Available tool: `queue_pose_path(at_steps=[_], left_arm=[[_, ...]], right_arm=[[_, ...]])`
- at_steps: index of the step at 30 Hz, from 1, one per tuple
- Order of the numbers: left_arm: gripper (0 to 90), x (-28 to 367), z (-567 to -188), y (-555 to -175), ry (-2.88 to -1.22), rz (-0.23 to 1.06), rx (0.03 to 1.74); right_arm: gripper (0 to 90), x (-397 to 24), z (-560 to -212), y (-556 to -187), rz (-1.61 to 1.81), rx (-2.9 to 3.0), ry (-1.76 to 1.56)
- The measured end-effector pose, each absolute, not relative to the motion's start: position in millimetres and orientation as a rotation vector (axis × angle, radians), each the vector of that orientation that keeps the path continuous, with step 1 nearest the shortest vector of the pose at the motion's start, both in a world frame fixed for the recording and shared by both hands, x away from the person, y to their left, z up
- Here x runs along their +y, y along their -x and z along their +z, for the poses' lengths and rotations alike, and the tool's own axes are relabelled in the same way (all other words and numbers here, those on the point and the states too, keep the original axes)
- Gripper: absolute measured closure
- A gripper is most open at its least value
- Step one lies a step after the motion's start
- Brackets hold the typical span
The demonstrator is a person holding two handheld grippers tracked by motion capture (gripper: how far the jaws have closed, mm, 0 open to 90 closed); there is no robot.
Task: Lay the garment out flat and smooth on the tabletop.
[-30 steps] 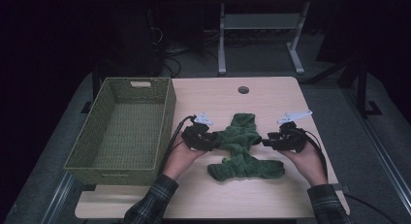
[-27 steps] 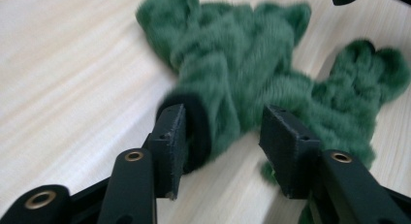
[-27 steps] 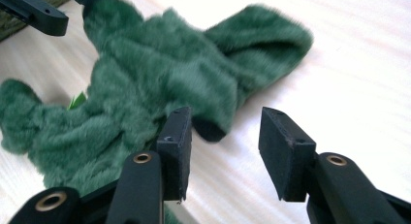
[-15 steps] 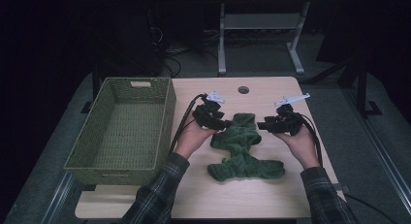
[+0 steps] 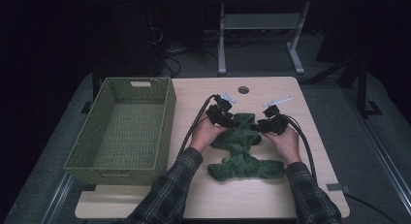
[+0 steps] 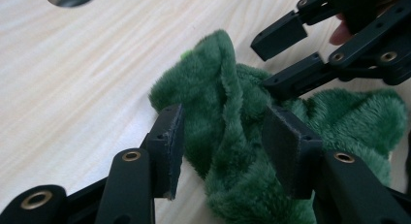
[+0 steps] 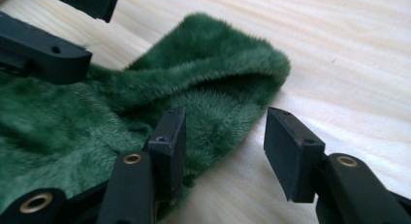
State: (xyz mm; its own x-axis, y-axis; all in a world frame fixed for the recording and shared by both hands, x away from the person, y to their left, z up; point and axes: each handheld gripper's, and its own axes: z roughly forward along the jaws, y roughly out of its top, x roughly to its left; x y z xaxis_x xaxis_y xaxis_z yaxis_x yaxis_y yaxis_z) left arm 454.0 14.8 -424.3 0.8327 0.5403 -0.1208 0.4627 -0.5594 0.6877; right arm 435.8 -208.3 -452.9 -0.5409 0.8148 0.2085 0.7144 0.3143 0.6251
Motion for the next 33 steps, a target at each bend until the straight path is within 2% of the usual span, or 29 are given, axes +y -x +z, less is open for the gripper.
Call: queue_pose_path(at_steps=[6, 10, 11, 14, 16, 26, 33], left_arm=[[49.9, 10, -435, -452, -2.306, 0.134, 0.722], [55.1, 8, -440, -450, -2.36, 0.137, 0.7], [58.9, 7, -441, -450, -2.369, 0.129, 0.697], [78.7, 7, -441, -449, -2.393, 0.132, 0.683], [88.3, 9, -439, -448, -2.398, 0.148, 0.676], [89.9, 41, -425, -449, -2.327, 0.248, 0.76], [90.0, 63, -442, -458, -2.293, 0.256, 0.873]], right_arm=[[55.0, -199, -463, -435, 0.938, 2.435, -1.382], [65.5, -197, -464, -431, 0.907, 2.406, -1.323], [69.4, -196, -464, -429, 0.905, 2.407, -1.336], [81.4, -198, -464, -430, 0.926, 2.421, -1.336], [85.6, -199, -464, -431, 0.929, 2.43, -1.34], [88.0, -205, -455, -428, 0.936, 2.386, -1.346], [88.1, -213, -454, -429, 0.954, 2.348, -1.375]])
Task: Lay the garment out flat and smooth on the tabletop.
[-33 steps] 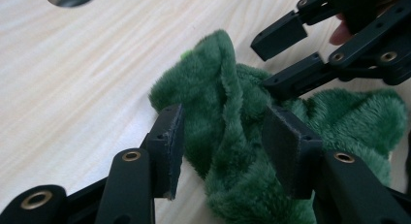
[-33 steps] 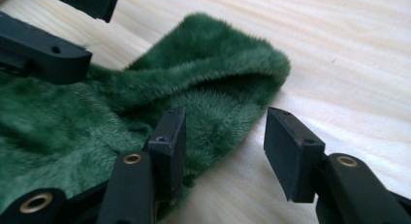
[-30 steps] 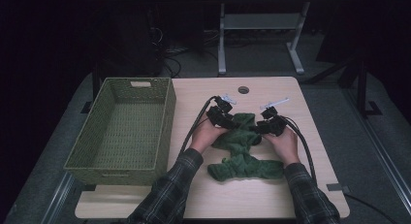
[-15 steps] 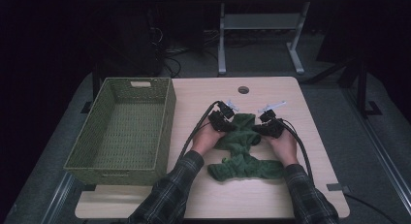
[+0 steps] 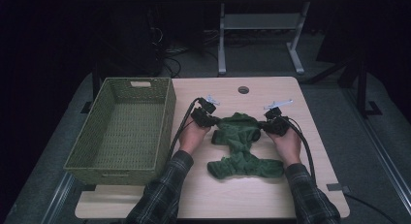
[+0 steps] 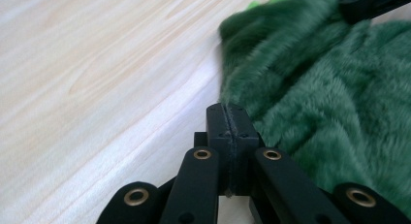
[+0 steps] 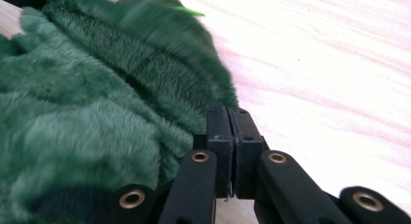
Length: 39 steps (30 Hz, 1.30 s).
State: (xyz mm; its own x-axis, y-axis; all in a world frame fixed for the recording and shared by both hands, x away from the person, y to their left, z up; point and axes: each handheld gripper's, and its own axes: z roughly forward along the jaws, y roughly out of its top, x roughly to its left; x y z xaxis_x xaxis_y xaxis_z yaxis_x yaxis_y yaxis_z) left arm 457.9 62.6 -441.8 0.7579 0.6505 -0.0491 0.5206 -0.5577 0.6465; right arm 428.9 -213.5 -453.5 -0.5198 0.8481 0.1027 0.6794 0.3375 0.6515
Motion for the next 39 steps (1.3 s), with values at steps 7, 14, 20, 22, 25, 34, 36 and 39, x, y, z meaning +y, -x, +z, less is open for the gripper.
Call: queue_pose_path(at_steps=[7, 14, 20, 22, 25, 34, 36, 39], left_arm=[[90.0, 68, -459, -465, -2.321, 0.288, 0.947], [89.8, 64, -451, -462, -2.277, 0.287, 0.903], [74.1, 66, -437, -453, -2.246, 0.266, 0.849], [67.7, 67, -430, -448, -2.233, 0.25, 0.823], [56.2, 67, -418, -438, -2.214, 0.235, 0.792], [31.9, 74, -402, -396, -2.225, 0.233, 0.683], [28.6, 78, -403, -385, -2.229, 0.228, 0.68], [22.9, 84, -407, -367, -2.238, 0.24, 0.683]], right_arm=[[88.5, -214, -461, -431, 0.823, 2.343, -1.343], [70.3, -216, -457, -432, 0.947, 2.342, -1.375], [60.7, -221, -438, -425, 1.046, 2.313, -1.373], [59.3, -221, -431, -422, 1.063, 2.305, -1.348], [57.5, -222, -423, -418, 1.104, 2.306, -1.351], [49.9, -225, -411, -403, 1.083, 2.359, -1.334], [49.7, -224, -408, -397, 1.093, 2.363, -1.322], [49.7, -223, -406, -389, 1.109, 2.361, -1.304]])
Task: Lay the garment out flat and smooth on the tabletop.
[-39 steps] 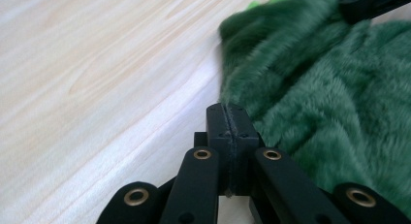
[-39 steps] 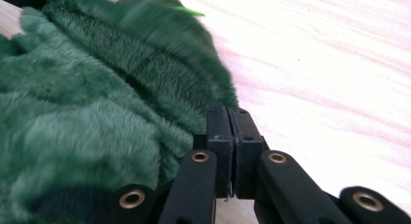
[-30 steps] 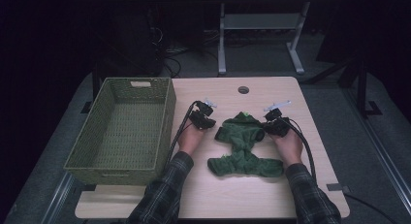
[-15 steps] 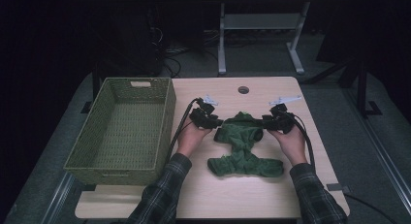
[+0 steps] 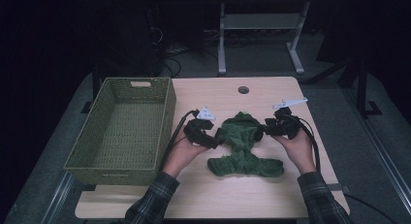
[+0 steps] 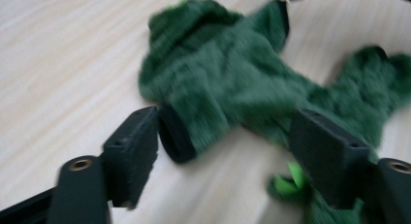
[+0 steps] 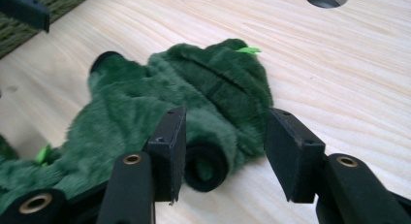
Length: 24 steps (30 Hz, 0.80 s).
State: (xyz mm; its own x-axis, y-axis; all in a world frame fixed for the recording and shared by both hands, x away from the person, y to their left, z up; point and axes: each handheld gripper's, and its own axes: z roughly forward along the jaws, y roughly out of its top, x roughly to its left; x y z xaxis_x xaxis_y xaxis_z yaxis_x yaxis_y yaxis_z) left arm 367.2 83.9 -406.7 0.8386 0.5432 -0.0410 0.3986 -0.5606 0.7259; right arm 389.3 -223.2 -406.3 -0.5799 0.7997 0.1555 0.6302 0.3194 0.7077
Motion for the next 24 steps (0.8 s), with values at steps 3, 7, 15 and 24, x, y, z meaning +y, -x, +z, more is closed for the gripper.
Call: queue_pose_path(at_steps=[3, 7, 15, 24], left_arm=[[17.2, 89, -412, -350, -2.238, 0.241, 0.675], [12.9, 94, -421, -327, -2.26, 0.256, 0.665], [12.7, 109, -447, -283, -2.268, 0.28, 0.648], [12.7, 118, -468, -261, -2.286, 0.289, 0.662]], right_arm=[[48.6, -221, -408, -380, 1.114, 2.378, -1.286], [47.7, -219, -408, -369, 1.138, 2.378, -1.263], [47.9, -206, -403, -352, 1.135, 2.408, -1.198], [51.9, -189, -405, -334, 1.155, 2.449, -1.161]])
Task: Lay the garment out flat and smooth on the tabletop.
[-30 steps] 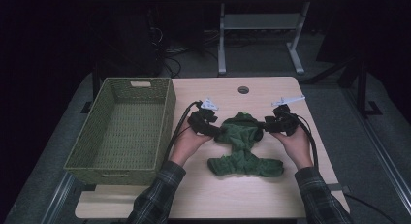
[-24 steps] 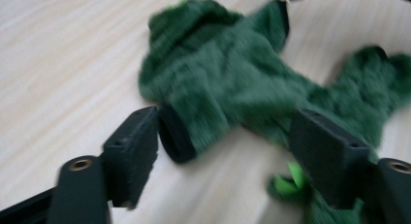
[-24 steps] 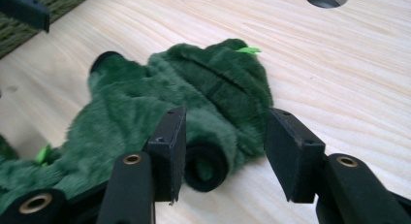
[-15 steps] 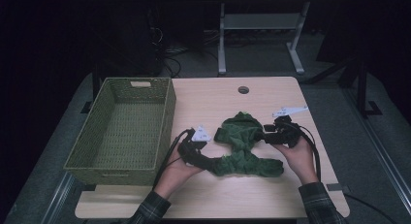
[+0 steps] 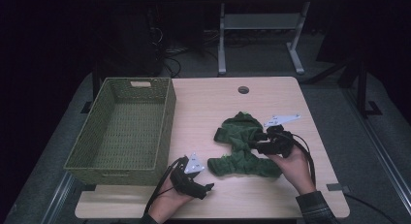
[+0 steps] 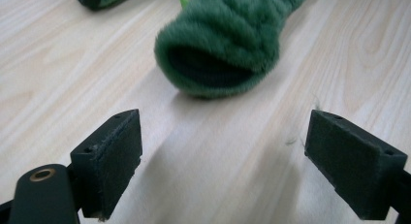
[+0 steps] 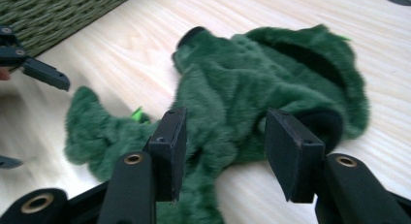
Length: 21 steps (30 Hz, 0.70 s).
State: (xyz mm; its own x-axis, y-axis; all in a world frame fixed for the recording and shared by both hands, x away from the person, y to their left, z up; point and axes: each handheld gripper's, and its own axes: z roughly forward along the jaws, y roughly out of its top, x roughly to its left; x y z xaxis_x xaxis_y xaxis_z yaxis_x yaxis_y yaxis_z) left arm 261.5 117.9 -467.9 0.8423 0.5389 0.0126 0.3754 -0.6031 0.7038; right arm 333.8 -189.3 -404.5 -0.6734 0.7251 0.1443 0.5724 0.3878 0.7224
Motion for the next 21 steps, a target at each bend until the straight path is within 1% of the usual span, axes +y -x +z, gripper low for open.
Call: queue_pose_path(at_steps=[7, 11, 19, 21], left_arm=[[13.0, 125, -474, -259, -2.287, 0.286, 0.682], [13.1, 127, -476, -258, -2.275, 0.283, 0.674], [13.3, 129, -477, -256, -2.263, 0.287, 0.664], [13.3, 129, -477, -256, -2.26, 0.286, 0.667]], right_arm=[[55.2, -175, -402, -319, 1.185, 2.486, -1.1], [56.5, -165, -408, -311, 1.18, 2.523, -1.07], [64.6, -147, -412, -295, 1.254, 2.584, -1.005], [68.1, -141, -410, -292, 1.274, 2.588, -0.99]])
